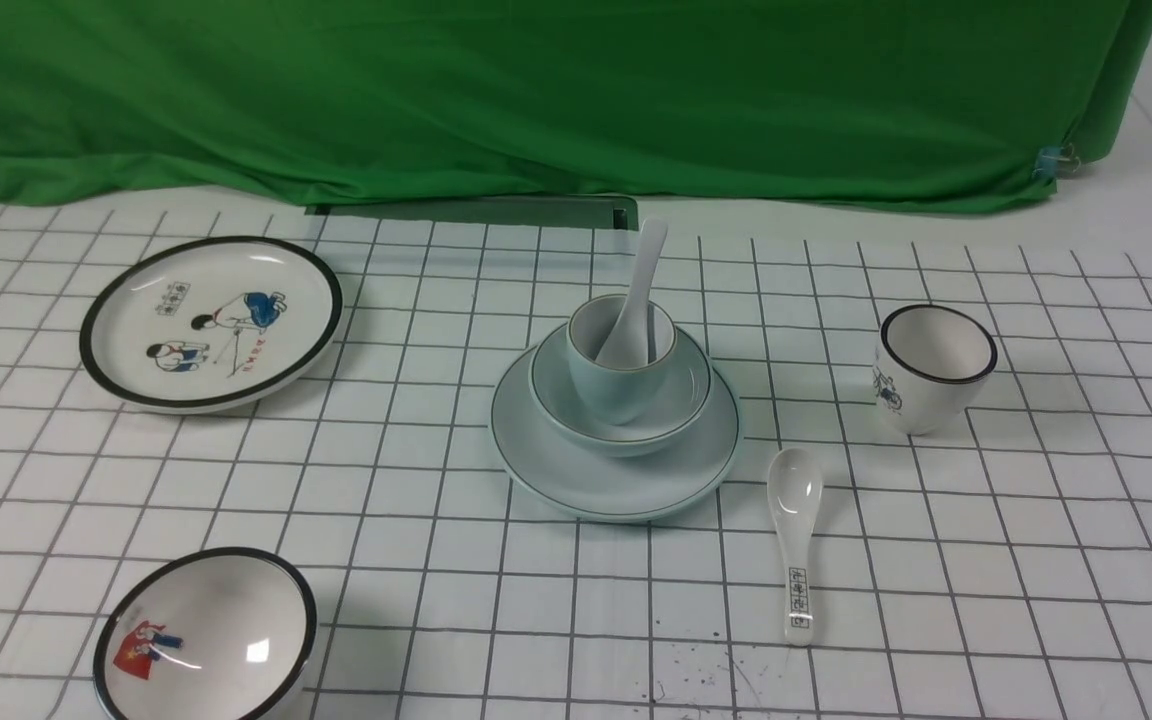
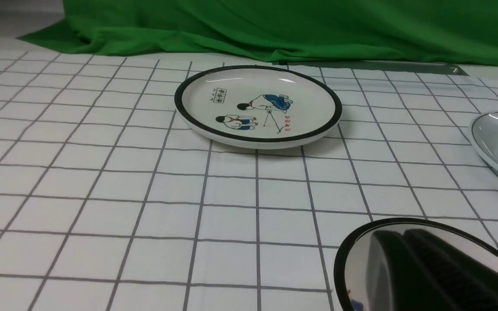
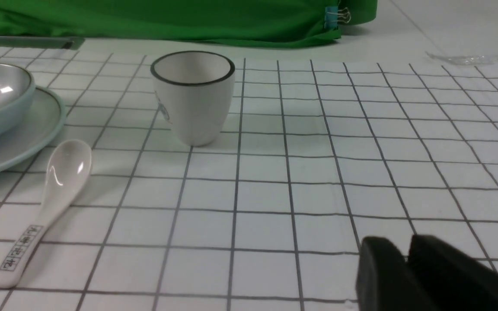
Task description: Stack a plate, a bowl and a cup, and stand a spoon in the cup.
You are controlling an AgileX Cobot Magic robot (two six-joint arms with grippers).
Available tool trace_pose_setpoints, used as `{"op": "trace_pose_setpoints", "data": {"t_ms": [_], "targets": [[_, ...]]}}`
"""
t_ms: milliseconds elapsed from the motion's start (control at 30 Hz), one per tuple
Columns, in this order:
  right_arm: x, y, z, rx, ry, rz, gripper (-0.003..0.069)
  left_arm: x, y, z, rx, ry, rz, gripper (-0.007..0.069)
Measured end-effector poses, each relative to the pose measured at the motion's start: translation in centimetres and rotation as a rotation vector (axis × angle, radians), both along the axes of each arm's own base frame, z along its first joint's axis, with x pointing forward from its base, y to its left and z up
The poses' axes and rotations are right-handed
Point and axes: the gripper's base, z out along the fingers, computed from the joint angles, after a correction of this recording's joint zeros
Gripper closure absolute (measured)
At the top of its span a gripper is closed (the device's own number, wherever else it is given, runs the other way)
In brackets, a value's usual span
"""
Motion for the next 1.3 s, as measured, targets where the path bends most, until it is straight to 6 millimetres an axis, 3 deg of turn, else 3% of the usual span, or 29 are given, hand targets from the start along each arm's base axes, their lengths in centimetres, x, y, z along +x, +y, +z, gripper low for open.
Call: {"op": "trace_pose_setpoints", "data": {"t_ms": [1300], "targets": [[0.00, 0.00, 0.00, 0.000, 0.000, 0.000, 0.0425, 0.01, 0.17, 0.09, 0.079, -0.007, 0.007, 0.0653]]}}
